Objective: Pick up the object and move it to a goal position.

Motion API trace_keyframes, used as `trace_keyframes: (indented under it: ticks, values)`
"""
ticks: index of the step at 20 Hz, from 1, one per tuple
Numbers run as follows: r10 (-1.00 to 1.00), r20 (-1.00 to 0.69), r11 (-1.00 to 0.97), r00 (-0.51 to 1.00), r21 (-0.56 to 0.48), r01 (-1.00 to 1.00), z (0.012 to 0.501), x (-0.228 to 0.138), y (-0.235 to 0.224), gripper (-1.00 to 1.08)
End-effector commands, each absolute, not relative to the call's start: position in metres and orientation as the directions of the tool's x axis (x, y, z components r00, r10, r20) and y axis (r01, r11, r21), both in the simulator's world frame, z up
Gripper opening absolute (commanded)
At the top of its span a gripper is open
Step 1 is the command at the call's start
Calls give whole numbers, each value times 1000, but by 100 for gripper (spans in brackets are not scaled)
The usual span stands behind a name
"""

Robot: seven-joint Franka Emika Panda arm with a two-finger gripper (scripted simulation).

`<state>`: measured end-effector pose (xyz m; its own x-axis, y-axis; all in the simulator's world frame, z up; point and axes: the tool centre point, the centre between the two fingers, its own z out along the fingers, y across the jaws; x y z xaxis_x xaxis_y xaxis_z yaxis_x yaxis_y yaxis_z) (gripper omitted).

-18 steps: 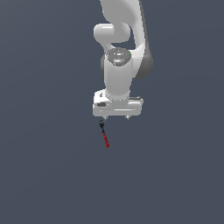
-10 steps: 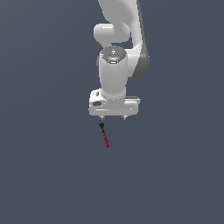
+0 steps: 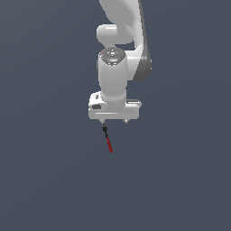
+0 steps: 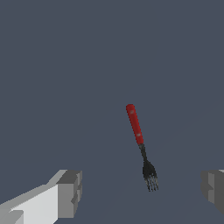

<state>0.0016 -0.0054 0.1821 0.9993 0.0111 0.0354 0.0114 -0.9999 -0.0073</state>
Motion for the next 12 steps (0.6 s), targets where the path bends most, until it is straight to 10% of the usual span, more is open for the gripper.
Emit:
trace_keyframes:
  ticks: [1, 12]
  values:
    - [23, 33, -1000, 999, -6, 24, 176, 1, -8, 100]
    - [170, 14, -986, 985, 4, 170, 108, -9, -32, 100]
